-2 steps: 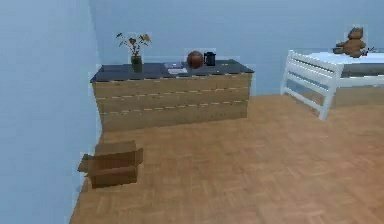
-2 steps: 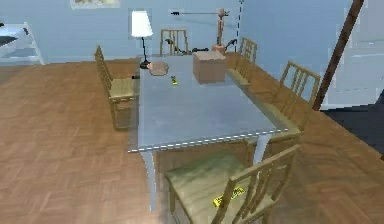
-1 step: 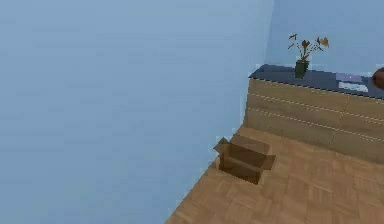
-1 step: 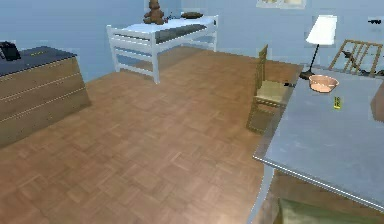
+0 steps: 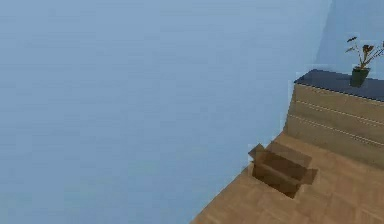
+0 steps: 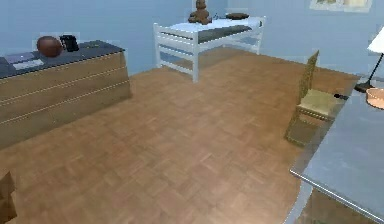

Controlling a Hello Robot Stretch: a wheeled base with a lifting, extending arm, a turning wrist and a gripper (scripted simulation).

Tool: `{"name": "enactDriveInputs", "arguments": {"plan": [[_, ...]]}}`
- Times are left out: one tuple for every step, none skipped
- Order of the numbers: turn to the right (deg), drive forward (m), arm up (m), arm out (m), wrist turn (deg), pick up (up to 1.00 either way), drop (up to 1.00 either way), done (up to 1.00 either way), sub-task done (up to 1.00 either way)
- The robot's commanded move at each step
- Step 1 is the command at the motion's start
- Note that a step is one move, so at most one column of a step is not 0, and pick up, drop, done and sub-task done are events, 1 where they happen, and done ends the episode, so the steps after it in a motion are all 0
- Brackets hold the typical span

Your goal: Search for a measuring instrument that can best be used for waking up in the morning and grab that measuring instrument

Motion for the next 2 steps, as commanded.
{"name": "enactDriveInputs", "arguments": {"plan": [[0.0, 0.10, 0.00, 0.00, 0.0, 0.00, 0.00, 0.00, 0.00], [45.0, 0.00, 0.00, 0.00, 0.0, 0.00, 0.00, 0.00, 0.00]]}}
